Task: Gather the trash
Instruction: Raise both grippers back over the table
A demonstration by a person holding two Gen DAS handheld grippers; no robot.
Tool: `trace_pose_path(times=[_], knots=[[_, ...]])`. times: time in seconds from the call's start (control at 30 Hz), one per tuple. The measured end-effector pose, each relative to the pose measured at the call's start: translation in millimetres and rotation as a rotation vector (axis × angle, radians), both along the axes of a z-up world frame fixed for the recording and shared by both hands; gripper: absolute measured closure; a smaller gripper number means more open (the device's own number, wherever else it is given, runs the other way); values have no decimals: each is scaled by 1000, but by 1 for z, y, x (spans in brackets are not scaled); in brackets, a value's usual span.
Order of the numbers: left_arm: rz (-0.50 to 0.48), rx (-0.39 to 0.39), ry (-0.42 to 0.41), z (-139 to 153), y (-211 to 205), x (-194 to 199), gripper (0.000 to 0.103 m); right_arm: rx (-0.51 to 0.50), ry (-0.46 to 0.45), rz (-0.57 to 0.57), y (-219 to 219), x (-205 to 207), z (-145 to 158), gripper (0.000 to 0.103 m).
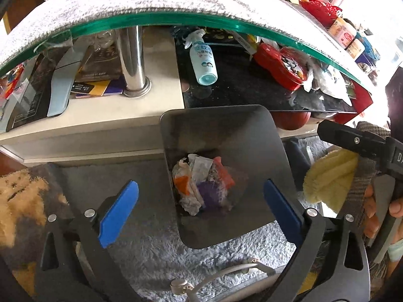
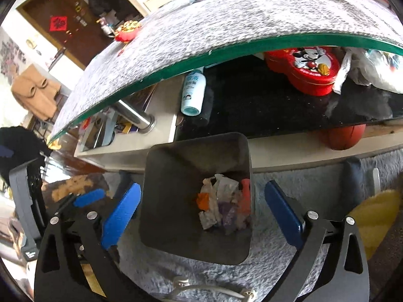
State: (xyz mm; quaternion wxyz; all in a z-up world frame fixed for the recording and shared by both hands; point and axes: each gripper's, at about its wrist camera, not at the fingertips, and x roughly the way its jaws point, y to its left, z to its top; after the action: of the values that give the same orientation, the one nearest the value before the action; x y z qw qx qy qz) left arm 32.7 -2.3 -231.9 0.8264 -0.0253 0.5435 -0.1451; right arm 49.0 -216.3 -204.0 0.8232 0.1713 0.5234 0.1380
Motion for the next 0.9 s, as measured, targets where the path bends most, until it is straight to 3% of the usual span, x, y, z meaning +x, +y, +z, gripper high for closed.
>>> trace_pose_path(times=[0.4,0.7,0.9], knots=[[35,-20,-22,18,3,2,8,1,2,-20,-4,1,7,4],[59,15,-137,87,5,21,8,1,-142,-79,-20,28,86,4],[39,116,-212,139,11,62,8,-38,-205,-87,-25,74,129,4]])
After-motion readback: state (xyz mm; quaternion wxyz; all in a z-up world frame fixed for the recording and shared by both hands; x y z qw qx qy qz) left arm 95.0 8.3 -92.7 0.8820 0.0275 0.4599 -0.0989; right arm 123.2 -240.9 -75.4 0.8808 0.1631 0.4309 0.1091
